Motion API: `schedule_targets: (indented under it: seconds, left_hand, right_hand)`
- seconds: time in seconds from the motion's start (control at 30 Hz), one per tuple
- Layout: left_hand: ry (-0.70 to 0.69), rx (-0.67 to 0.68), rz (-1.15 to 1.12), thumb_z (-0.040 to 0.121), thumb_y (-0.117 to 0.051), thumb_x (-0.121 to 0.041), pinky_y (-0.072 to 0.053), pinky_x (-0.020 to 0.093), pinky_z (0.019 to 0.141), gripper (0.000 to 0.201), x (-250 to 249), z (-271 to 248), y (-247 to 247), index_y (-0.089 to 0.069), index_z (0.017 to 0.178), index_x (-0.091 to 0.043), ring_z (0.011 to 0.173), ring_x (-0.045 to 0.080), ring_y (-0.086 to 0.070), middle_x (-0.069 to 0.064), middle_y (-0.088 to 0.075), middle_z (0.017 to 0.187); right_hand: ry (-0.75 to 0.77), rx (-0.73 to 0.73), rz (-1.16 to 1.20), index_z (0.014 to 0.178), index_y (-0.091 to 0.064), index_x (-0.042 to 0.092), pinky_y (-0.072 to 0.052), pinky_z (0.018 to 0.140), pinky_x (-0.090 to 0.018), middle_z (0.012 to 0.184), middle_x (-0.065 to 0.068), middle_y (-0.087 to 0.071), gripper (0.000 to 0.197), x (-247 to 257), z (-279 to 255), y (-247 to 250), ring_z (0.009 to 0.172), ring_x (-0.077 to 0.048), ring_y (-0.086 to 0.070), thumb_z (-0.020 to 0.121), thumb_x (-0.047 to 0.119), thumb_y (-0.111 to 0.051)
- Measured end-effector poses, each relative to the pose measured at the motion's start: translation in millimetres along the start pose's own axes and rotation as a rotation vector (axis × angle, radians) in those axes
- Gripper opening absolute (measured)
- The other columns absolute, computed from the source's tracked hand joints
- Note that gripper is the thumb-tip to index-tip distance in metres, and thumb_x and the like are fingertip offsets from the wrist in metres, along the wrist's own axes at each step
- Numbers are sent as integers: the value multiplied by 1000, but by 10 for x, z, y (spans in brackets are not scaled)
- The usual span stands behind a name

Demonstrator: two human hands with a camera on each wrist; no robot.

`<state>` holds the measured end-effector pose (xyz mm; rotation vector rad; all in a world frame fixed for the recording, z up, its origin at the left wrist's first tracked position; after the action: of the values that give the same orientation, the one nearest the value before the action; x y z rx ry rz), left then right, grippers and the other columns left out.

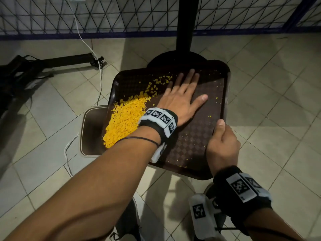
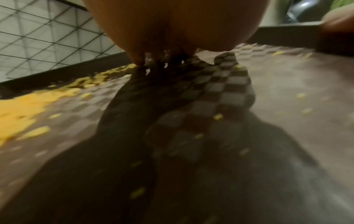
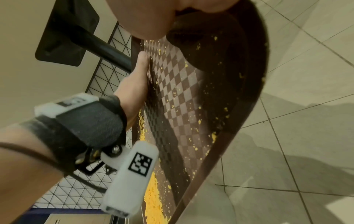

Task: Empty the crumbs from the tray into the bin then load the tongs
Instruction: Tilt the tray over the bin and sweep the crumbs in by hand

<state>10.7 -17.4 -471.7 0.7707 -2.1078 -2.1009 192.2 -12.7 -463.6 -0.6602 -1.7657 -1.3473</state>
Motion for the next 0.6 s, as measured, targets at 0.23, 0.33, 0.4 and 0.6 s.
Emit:
schedule_targets:
  seconds: [0.23, 0.33, 0.4, 0.6]
  left_hand:
    - [261, 80, 31, 90, -3, -73, 0, 42, 122, 83, 1039, -249, -210, 11, 155, -22, 151, 21, 5, -1, 15, 163]
    - [316, 110, 40, 90, 0, -73, -3, 44, 122, 86, 1340, -396, -278, 11, 155, -19, 152, 22, -2, 2, 10, 164]
    - [351, 113, 43, 89, 2, -74, -6, 46, 121, 88, 1493, -497, -317, 4, 156, -17, 151, 23, -7, 5, 1, 165]
    - [435, 111, 16, 87, 5, -76, -2, 43, 122, 93, 1749, -698, -326, -5, 157, -15, 152, 22, -2, 6, -2, 165]
  right_hand:
    - [71, -14, -27, 91, -58, 6, -38, 65, -30, 68, 7, -54, 44, 46, -11, -2, 62, -8, -49, 104, 36, -28]
    - [85, -27, -30, 88, -56, 4, -40, 63, -32, 66, 9, -52, 44, 52, -10, 5, 61, -5, -48, 104, 34, -29]
    - [92, -37, -29, 87, -56, 3, -34, 60, -30, 64, 9, -50, 44, 50, -7, 3, 59, -5, -46, 104, 34, -30]
    - [108, -54, -37, 84, -56, 1, -29, 51, -26, 60, 10, -47, 44, 30, 7, -6, 54, -1, -45, 105, 31, -32]
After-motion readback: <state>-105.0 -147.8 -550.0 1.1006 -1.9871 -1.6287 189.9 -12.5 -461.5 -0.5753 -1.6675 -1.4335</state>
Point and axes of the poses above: each hand's wrist, its own z-axis towards the middle knuckle, its own y-axis out of the back of the hand, x = y × z, the point moved 10 cm from there along z, towards the middle knuckle
